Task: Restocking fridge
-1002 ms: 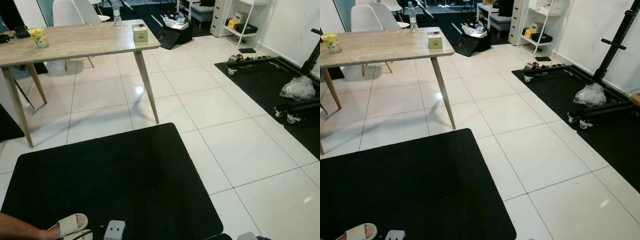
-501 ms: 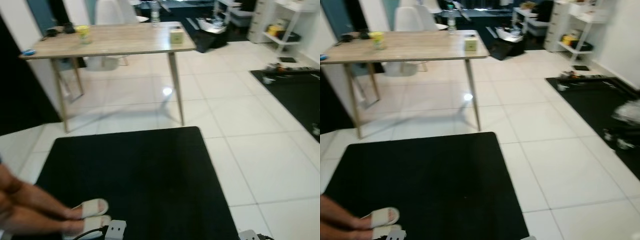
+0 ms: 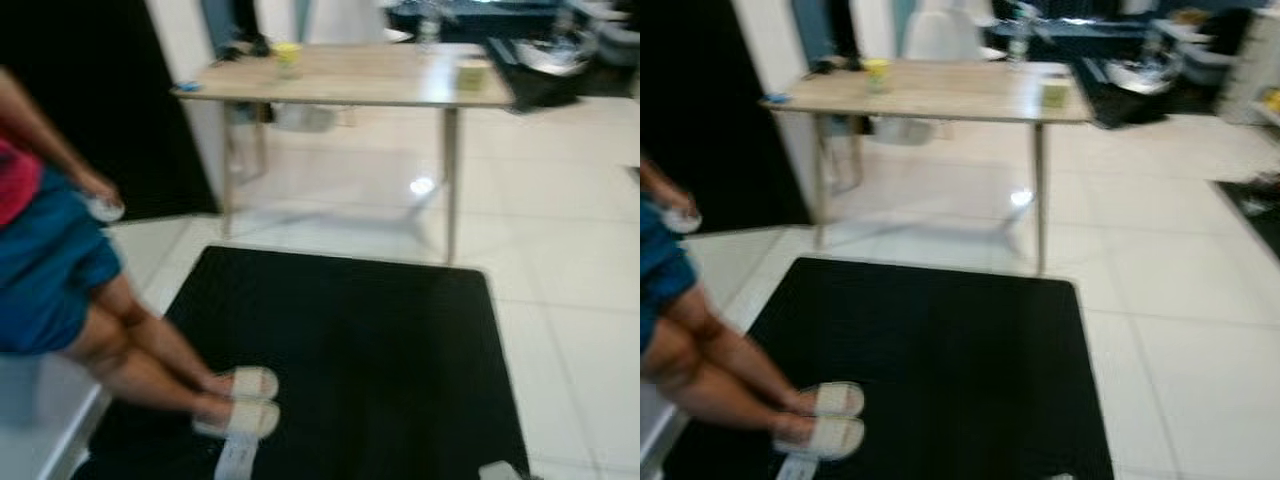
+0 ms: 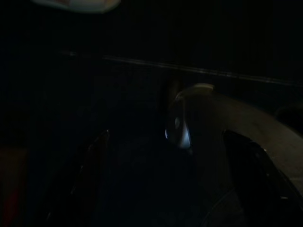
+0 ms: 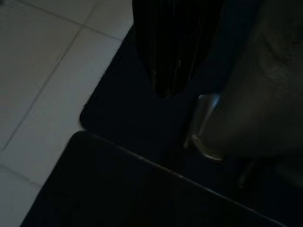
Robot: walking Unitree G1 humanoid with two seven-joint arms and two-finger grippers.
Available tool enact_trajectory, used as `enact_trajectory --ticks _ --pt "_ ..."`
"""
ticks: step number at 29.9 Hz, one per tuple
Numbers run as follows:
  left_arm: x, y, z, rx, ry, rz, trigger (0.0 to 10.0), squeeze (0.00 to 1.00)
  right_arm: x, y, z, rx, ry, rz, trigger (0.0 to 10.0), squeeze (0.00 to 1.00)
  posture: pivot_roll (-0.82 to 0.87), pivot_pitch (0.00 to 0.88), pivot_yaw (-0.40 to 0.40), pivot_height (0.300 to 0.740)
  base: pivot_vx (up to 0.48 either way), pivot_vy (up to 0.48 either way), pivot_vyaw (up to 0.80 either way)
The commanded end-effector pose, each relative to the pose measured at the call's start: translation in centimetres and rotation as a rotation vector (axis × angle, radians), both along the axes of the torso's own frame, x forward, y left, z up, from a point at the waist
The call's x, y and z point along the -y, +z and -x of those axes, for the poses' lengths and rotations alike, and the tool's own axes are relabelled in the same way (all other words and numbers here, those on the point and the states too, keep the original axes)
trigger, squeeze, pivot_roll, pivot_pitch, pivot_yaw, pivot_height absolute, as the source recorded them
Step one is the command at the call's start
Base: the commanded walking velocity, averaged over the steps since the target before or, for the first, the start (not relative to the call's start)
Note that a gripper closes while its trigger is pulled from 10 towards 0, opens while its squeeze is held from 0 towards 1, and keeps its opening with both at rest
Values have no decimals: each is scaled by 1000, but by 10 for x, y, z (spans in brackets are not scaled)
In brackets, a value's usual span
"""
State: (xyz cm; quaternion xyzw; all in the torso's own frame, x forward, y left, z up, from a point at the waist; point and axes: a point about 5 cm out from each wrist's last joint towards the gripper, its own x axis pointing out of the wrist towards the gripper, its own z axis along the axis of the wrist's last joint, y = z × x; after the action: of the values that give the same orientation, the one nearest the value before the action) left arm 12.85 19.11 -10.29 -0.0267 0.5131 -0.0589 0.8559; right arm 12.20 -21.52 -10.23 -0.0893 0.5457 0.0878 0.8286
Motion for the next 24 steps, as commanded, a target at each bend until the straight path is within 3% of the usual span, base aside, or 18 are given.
enact_trajectory --ticks 1,14,24 --pt "5 -2 2 -15 -13 11 10000 0 0 -2 8 -22 -3 5 10000 0 32 0 -29 740 0 0 0" --pt "5 -1 3 -15 -36 11 10000 0 0 -3 11 -31 6 22 10000 0 27 0 -27 740 0 0 0" --pt "5 -2 4 -18 -47 9 10000 0 1 -3 9 -28 8 24 10000 0 29 0 -29 740 264 0 0"
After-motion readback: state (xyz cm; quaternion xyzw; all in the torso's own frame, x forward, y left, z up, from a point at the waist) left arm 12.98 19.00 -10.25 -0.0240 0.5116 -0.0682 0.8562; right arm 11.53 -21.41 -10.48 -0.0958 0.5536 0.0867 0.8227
